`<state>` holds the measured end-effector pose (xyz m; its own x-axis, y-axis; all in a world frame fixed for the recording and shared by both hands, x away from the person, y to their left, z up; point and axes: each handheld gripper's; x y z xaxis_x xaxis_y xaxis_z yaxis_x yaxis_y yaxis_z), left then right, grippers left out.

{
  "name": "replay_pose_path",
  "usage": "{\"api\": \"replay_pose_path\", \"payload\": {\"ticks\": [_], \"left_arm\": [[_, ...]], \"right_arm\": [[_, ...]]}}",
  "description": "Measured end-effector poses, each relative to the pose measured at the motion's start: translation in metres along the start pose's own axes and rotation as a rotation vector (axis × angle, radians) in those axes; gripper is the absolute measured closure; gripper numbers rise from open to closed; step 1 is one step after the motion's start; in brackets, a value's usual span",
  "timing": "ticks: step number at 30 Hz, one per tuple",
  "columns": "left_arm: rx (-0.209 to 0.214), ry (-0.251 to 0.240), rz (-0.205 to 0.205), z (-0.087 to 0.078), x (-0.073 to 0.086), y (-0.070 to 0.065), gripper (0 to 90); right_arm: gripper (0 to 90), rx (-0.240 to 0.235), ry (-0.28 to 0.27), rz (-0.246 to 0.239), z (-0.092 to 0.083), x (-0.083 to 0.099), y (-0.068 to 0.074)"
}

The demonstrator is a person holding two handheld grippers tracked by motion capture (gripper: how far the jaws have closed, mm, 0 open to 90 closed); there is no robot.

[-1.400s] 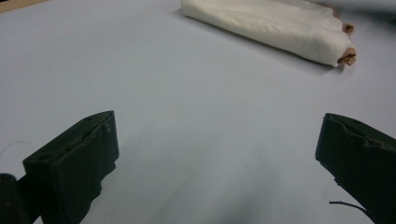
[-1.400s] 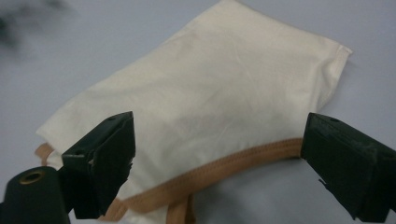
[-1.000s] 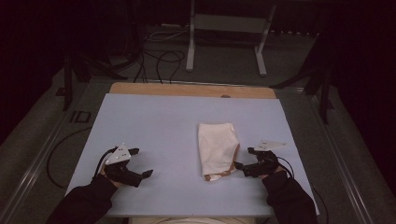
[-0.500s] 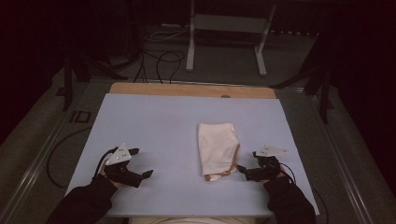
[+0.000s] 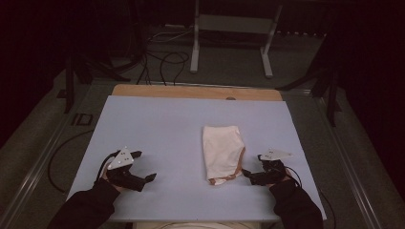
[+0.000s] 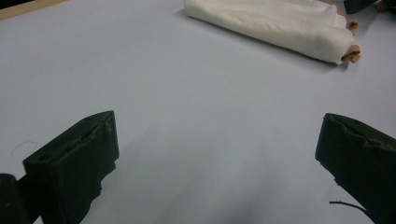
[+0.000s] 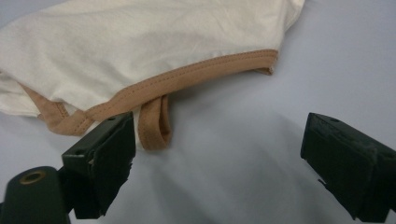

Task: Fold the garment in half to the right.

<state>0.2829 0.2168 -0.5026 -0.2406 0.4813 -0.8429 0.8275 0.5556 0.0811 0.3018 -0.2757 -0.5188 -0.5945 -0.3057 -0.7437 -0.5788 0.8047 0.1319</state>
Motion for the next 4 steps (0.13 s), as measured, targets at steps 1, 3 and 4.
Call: {"api": "replay_pose_path", "payload": {"ticks": [1, 3, 4], "left_arm": [[0.000, 0.000, 0.000, 0.0000, -0.0001, 0.0000, 0.5], [0.002, 0.002, 0.001, 0.0001, -0.0005, -0.0003, 0.5], [0.002, 0.002, 0.001, 0.0001, -0.0005, -0.0003, 0.5]], "right_arm": [[10.2, 0.001, 0.001, 0.000, -0.0002, 0.0001, 0.0002], [10.2, 0.001, 0.003, 0.000, -0.0003, 0.0002, 0.0007], [10.2, 0.001, 0.003, 0.000, -0.0003, 0.0002, 0.0007]]}}
Point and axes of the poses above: each handheld gripper's, and its own axes: z roughly forward along the jaws, x roughly out of its underside, y roughly to its left, and after that the axes turned 8 degrees about z, right-handed
